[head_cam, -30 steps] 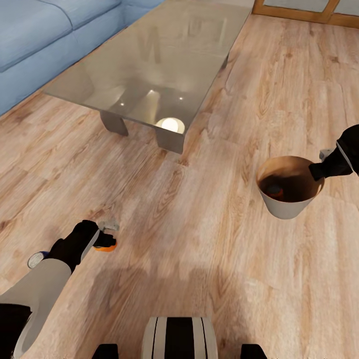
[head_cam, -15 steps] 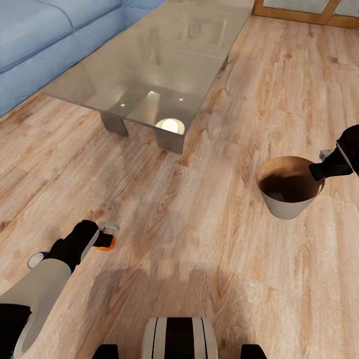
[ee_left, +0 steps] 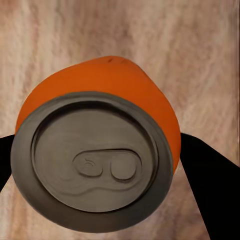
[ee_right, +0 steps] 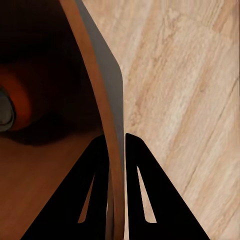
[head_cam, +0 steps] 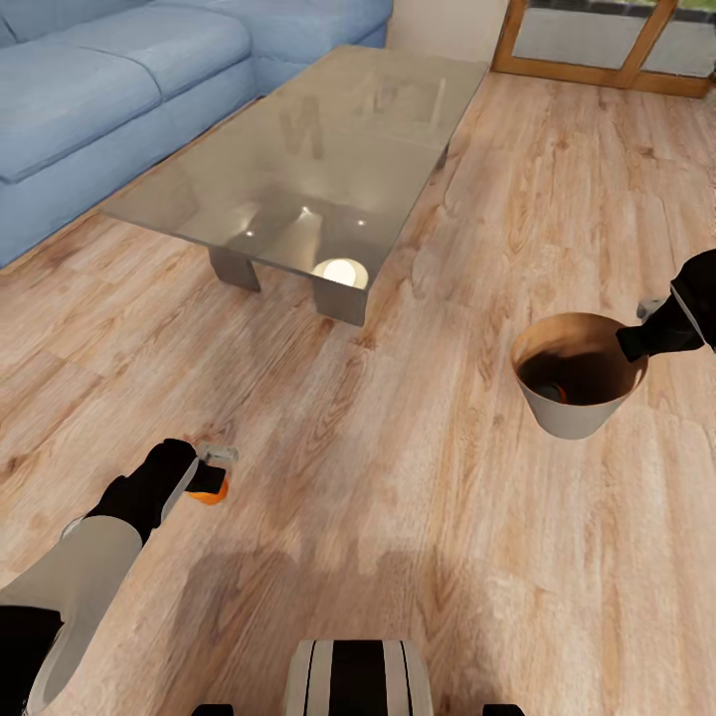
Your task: Put the three can of soda from the living room inside the tash can in the kitchen.
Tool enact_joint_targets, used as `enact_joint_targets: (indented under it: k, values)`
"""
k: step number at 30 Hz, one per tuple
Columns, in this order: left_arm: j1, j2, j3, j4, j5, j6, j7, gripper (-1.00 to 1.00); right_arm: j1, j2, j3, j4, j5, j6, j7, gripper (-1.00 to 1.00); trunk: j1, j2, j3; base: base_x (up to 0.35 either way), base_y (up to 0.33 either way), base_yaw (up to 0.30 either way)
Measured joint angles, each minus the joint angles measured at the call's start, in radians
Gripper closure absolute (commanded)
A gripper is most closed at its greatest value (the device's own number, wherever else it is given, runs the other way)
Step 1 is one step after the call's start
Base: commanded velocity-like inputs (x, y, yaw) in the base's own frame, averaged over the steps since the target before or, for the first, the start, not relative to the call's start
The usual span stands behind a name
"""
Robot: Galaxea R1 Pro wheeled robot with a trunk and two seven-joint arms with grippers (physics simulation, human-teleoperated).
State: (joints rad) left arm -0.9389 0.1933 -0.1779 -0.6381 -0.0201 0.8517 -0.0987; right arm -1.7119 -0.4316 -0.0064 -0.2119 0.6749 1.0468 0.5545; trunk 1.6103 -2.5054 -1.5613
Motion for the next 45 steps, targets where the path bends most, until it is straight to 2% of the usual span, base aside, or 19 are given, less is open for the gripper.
enact_joint_targets:
  k: [5,7,14,19,22,23,25,26,27,29,31,33,36,37,38,40,41,43,45]
  values:
    - [-0.001,0.002,0.004,0.0,0.001,0.005,-0.018,1.0,0.003,0.003,-0.001,0.04,-0.007,0.0,0.002,1.0,-0.002,0.001,0.019,0.0,0.0,0.0]
    - [-0.001,0.004,0.006,0.0,0.001,0.01,-0.046,1.0,0.003,0.005,-0.002,0.05,-0.004,0.0,0.002,1.0,-0.003,0.002,0.027,0.0,0.0,0.0]
    - [-0.005,0.013,0.004,0.0,0.0,0.111,-0.217,1.0,0.014,0.02,-0.006,0.083,-0.014,0.0,0.02,1.0,-0.006,0.003,0.054,0.0,0.0,0.0]
    - [-0.02,0.02,0.003,-0.008,-0.004,0.187,-0.3,1.0,0.02,0.036,-0.007,0.107,-0.015,0.0,0.023,1.0,-0.009,0.004,0.073,0.0,0.0,0.0]
    - [-0.056,0.029,-0.001,-0.006,-0.003,0.196,-0.387,1.0,0.036,0.04,-0.011,0.114,-0.016,0.0,0.024,1.0,-0.01,0.005,0.085,0.0,0.0,0.0]
    - [-0.084,0.033,-0.003,-0.004,0.0,0.196,-0.446,1.0,0.043,0.041,-0.01,0.116,-0.016,0.0,0.024,1.0,-0.01,0.005,0.089,0.0,0.0,0.0]
    - [-0.112,0.036,-0.005,-0.003,-0.004,0.196,-0.509,1.0,0.05,0.042,-0.008,0.117,-0.011,-0.001,0.023,1.0,-0.018,0.019,0.095,0.0,0.0,0.0]
    - [-0.149,0.042,-0.012,-0.002,-0.002,0.196,-0.602,1.0,0.069,0.043,-0.012,0.115,-0.007,-0.005,0.024,1.0,-0.021,0.026,0.098,0.0,0.0,0.0]
    - [-0.176,0.044,-0.024,-0.002,0.003,0.196,-0.632,1.0,0.085,0.049,-0.003,0.125,-0.011,0.0,0.025,1.0,-0.025,0.033,0.102,0.0,0.0,0.0]
    - [-0.195,0.045,-0.044,-0.001,-0.008,0.196,-0.651,1.0,0.102,0.061,0.003,0.124,-0.004,-0.001,0.024,1.0,-0.033,0.047,0.108,0.0,0.0,0.0]
    - [-0.232,0.047,-0.076,-0.002,-0.004,0.196,-0.698,1.0,0.132,0.091,0.007,0.117,0.006,-0.005,0.023,1.0,-0.041,0.061,0.114,0.0,0.0,0.0]
    - [-0.258,0.048,-0.086,-0.002,-0.007,0.196,-0.734,1.0,0.148,0.109,-0.01,0.115,-0.016,0.0,0.024,1.0,-0.048,0.075,0.12,0.0,0.0,0.0]
    - [-0.336,0.056,-0.109,-0.001,-0.005,0.196,-0.845,1.0,0.182,0.171,-0.007,0.109,-0.016,0.0,0.022,1.0,-0.06,0.096,0.13,0.0,0.0,0.0]
    - [-0.348,0.057,-0.121,-0.001,-0.008,0.196,-0.86,1.0,0.184,0.182,-0.016,0.106,-0.019,0.0,0.022,1.0,-0.064,0.103,0.133,0.0,0.0,0.0]
    - [-0.378,0.06,-0.166,0.0,-0.007,0.196,-0.902,1.0,0.19,0.21,-0.005,0.104,-0.008,-0.004,0.021,1.0,-0.068,0.11,0.136,0.0,0.0,0.0]
    - [-0.409,0.066,-0.218,0.0,-0.008,0.196,-0.957,1.0,0.193,0.239,-0.01,0.104,-0.011,-0.002,0.021,1.0,-0.075,0.124,0.142,0.0,0.0,0.0]
    - [-0.436,0.074,-0.257,-0.001,-0.004,0.196,-1.022,1.0,0.196,0.265,-0.001,0.104,-0.003,-0.004,0.019,1.0,-0.079,0.131,0.145,0.0,0.0,0.0]
    - [-0.455,0.077,-0.275,-0.001,-0.009,0.196,-1.064,1.0,0.198,0.28,-0.021,0.104,-0.022,0.0,0.021,1.0,-0.087,0.145,0.152,0.0,0.0,0.0]
    - [-0.489,0.077,-0.295,-0.005,-0.005,0.196,-1.133,1.0,0.209,0.308,-0.017,0.103,-0.02,0.0,0.02,1.0,-0.094,0.159,0.158,0.0,0.0,0.0]
